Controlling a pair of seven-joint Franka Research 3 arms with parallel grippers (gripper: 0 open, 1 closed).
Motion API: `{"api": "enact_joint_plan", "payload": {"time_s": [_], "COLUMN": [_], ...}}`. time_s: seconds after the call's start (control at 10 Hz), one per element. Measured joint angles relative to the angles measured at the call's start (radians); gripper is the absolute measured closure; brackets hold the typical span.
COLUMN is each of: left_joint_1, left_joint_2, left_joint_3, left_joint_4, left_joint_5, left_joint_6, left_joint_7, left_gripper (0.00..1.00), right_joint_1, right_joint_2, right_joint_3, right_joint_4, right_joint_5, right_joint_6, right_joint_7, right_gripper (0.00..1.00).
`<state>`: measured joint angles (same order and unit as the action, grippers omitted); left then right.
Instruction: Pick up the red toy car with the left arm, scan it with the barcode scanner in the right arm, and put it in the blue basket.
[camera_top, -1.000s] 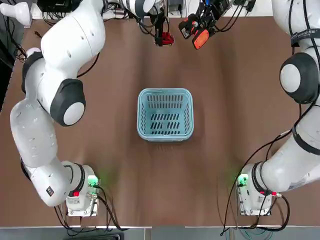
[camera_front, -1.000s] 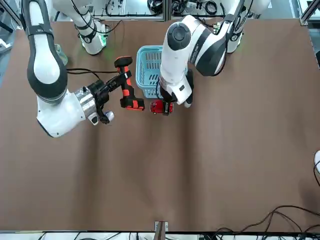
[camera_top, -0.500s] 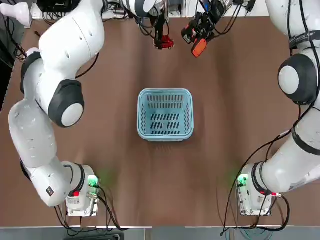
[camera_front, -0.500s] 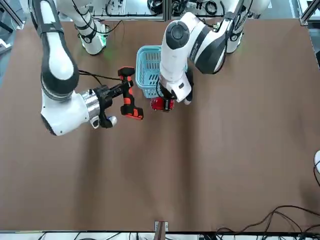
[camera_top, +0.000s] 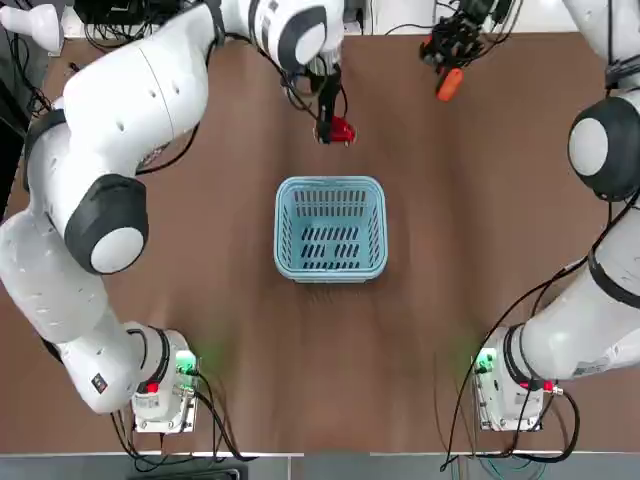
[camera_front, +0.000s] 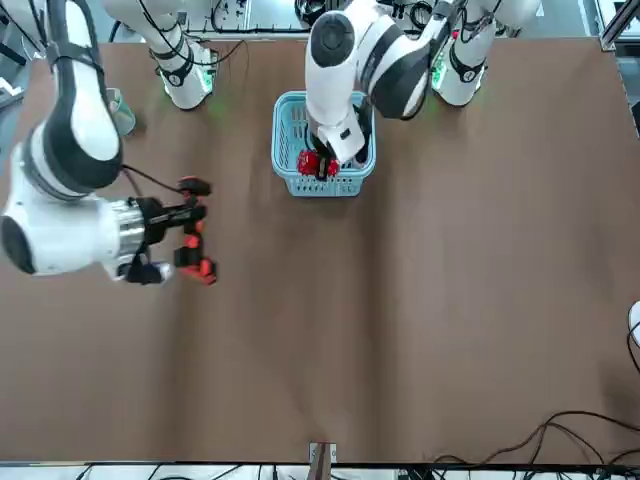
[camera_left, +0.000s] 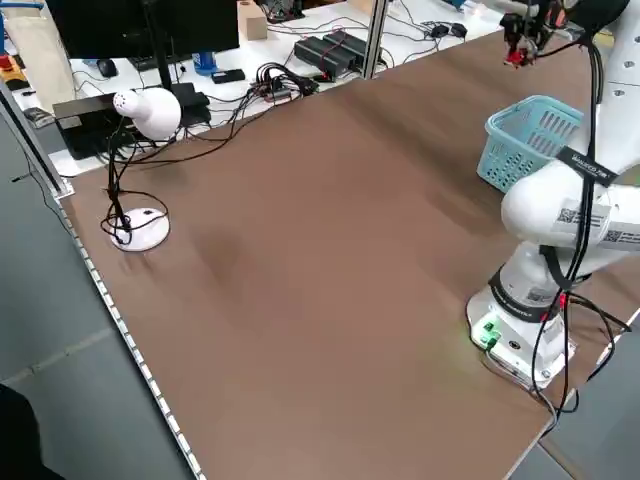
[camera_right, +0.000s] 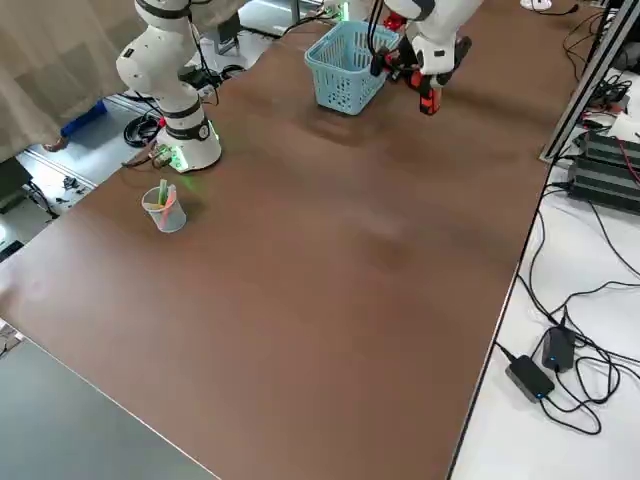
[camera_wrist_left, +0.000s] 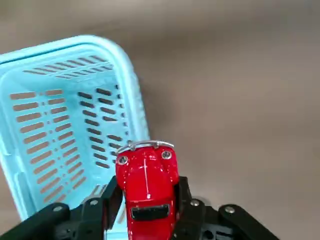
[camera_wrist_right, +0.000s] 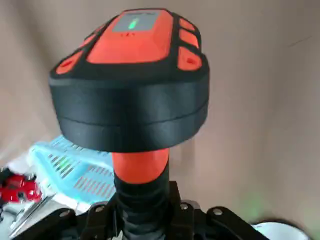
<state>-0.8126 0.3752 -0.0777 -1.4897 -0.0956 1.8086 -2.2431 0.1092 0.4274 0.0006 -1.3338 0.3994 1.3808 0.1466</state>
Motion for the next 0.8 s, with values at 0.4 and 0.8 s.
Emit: {"api": "enact_joint_plan", "payload": {"time_s": [0.4,0.8], "left_joint_1": [-0.132,-0.138], "left_joint_2": [-0.096,-0.169], "left_joint_3": [-0.024,-0.078], "left_joint_4": [-0.288,-0.469], "left_joint_5": [0.001,0.001], "left_joint_6": [0.190,0.292], "left_joint_7": [-0.014,-0.020], "left_gripper": [0.51,0.51], "right_joint_1": [-0.075,-0.145], "right_joint_2": [0.016,0.099], "right_joint_3": [0.000,-0.002], "right_joint_4": [0.040,0.000], "right_joint_5": [-0.228,-0.315], "right_joint_6": [0.126,0.315], "right_joint_7": [-0.114,-0.190], "right_gripper": [0.64,0.64]}}
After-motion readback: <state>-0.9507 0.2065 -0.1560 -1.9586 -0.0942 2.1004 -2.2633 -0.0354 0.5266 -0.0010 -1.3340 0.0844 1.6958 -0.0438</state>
